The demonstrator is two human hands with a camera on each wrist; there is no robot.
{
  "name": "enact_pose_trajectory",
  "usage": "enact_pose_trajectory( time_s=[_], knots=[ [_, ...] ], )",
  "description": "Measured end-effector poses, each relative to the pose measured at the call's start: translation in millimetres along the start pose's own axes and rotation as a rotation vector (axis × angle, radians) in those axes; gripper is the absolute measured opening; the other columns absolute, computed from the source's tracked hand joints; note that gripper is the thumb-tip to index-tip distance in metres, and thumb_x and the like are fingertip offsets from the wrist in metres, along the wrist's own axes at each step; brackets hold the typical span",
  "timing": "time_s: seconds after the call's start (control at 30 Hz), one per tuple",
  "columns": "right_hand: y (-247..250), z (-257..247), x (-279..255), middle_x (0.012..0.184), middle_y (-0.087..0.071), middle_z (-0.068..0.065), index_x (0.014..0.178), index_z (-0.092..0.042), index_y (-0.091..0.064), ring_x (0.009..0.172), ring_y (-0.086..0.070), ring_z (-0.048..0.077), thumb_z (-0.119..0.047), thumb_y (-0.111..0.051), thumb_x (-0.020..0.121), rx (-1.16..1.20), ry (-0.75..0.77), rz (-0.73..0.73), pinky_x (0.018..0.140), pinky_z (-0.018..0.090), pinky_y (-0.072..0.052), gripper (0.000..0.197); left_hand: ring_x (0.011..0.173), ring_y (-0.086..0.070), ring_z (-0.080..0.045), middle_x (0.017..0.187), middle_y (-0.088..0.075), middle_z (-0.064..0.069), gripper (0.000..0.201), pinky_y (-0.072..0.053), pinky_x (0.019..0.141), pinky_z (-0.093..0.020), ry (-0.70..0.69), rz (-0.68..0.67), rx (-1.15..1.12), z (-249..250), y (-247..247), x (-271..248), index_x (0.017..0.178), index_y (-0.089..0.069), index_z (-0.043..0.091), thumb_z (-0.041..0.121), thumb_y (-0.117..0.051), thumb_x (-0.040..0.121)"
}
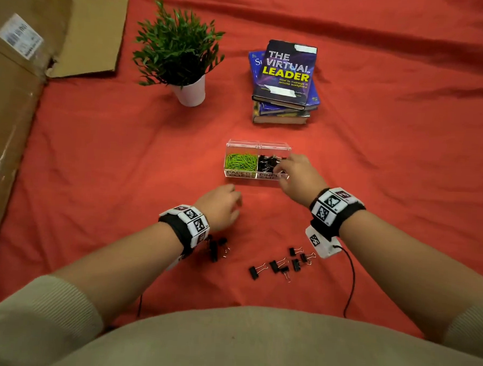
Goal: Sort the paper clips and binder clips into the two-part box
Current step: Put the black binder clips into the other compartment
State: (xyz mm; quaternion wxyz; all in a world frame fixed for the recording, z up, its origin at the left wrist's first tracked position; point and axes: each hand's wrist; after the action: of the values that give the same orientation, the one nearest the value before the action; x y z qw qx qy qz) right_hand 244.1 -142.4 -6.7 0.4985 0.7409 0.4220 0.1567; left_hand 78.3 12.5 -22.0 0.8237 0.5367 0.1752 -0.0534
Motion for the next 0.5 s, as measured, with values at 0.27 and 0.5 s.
enact_pose_trajectory(
  time_s=[0.27, 0.5],
  knots=[
    [-44.5, 17.1, -111.6, 0.116, -0.041, 0.002, 0.118, -0.026, -0.05, 0.105, -0.04, 0.02, -0.027, -0.063, 0.073, -0.197, 0.122, -0.556, 0.088, 0.037, -0.046, 0.047, 0.11, -0.049, -0.023, 0.115, -0.045, 0.0, 0.065, -0.049, 0.08, -0.038, 0.096, -0.281, 0.131, -21.8, -28.7, -55.4, 0.114, -0.045, 0.024, 0.051, -0.076, 0.063],
    [-54.0, 30.1, -122.7, 0.11, -0.042, 0.002, 0.107, -0.019, -0.055, 0.1, -0.047, 0.022, -0.011, -0.061, 0.076, -0.06, 0.03, -0.499, 0.083, 0.033, -0.046, 0.033, 0.103, -0.055, -0.026, 0.113, -0.047, -0.003, 0.057, -0.048, 0.084, -0.039, 0.109, -0.259, 0.007, -16.7, -38.1, -51.7, 0.111, -0.047, 0.019, 0.038, -0.078, 0.068]
  ],
)
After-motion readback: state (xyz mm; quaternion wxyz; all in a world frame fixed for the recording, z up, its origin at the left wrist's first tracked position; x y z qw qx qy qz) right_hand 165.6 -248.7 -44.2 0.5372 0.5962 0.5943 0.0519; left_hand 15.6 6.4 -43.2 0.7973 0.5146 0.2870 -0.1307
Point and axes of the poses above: each hand's wrist, its own x-axis towards the middle knuckle, its own y-axis out of the back of the hand, z = x × y
